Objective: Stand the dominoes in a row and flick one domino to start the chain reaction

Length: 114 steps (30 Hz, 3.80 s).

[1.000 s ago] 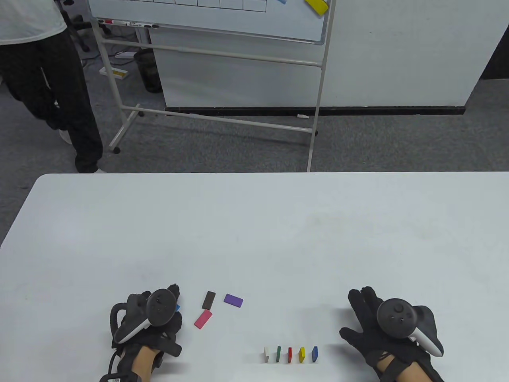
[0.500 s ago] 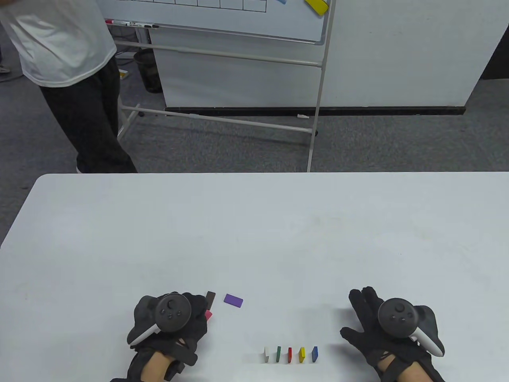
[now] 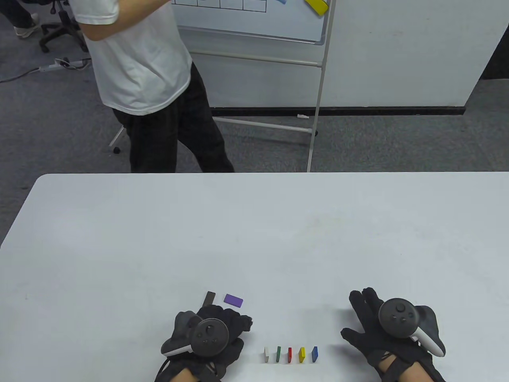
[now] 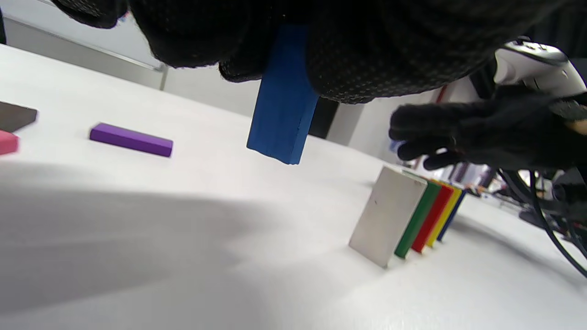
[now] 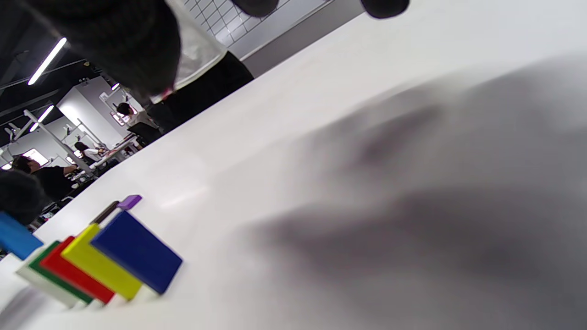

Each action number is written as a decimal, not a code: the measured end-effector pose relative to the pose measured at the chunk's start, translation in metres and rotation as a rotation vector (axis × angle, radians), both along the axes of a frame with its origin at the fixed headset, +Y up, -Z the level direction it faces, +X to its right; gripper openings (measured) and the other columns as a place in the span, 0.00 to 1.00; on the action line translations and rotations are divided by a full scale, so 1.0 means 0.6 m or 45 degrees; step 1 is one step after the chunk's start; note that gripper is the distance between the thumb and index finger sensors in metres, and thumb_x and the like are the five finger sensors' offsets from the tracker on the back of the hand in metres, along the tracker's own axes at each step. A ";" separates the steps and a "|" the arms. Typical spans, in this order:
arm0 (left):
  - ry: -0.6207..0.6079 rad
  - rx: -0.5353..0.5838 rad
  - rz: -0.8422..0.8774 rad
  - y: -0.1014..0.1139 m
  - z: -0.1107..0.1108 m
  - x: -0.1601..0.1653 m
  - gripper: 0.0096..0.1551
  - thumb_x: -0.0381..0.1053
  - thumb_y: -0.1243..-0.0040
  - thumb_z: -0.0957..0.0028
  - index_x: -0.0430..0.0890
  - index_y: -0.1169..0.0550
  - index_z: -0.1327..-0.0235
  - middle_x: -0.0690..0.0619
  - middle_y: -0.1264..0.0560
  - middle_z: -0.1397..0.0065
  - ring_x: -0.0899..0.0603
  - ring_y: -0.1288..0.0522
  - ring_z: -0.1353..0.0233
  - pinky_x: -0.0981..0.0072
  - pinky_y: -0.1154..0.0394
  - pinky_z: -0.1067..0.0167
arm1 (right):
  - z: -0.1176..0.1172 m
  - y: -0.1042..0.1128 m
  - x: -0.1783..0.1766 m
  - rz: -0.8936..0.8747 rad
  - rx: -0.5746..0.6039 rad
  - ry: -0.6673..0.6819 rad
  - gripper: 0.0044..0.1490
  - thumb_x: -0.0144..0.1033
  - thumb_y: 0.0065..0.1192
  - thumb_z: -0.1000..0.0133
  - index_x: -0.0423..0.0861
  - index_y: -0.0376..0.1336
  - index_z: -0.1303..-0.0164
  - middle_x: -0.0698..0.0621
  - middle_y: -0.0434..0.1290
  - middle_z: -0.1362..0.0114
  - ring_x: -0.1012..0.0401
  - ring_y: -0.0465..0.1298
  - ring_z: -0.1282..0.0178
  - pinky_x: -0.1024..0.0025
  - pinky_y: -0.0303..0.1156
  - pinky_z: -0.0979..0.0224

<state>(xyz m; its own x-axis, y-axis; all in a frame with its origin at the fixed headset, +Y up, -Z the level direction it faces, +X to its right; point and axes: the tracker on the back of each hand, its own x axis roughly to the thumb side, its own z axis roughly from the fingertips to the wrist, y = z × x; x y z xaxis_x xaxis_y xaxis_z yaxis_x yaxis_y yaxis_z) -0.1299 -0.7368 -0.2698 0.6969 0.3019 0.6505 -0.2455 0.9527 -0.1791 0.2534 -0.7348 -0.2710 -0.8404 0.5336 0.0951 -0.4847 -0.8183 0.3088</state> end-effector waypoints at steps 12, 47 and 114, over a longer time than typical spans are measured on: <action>-0.174 -0.098 0.024 -0.031 0.001 0.020 0.48 0.54 0.28 0.50 0.52 0.43 0.21 0.54 0.27 0.32 0.44 0.24 0.49 0.29 0.38 0.32 | -0.002 -0.001 0.000 0.000 -0.016 0.003 0.59 0.61 0.63 0.44 0.47 0.38 0.15 0.38 0.34 0.14 0.32 0.44 0.14 0.23 0.41 0.27; -0.252 -0.163 -0.125 -0.044 0.008 0.039 0.54 0.56 0.26 0.51 0.50 0.47 0.20 0.51 0.32 0.28 0.40 0.26 0.43 0.27 0.42 0.32 | -0.001 -0.004 -0.001 0.002 -0.044 0.010 0.59 0.61 0.63 0.44 0.47 0.39 0.15 0.38 0.34 0.14 0.32 0.44 0.14 0.23 0.42 0.27; 0.626 -0.017 0.125 0.033 -0.039 -0.138 0.35 0.52 0.40 0.50 0.46 0.32 0.28 0.44 0.25 0.39 0.45 0.24 0.58 0.27 0.35 0.37 | 0.000 -0.009 -0.008 -0.003 -0.086 0.041 0.59 0.61 0.63 0.44 0.47 0.39 0.15 0.38 0.33 0.14 0.32 0.45 0.15 0.23 0.42 0.27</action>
<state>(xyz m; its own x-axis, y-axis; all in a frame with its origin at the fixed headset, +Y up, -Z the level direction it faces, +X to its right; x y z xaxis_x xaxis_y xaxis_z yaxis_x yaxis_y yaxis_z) -0.2127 -0.7170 -0.2934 0.8880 0.3872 0.2483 -0.3921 0.9194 -0.0315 0.2489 -0.7403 -0.2711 -0.8364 0.5414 0.0857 -0.4754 -0.7942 0.3785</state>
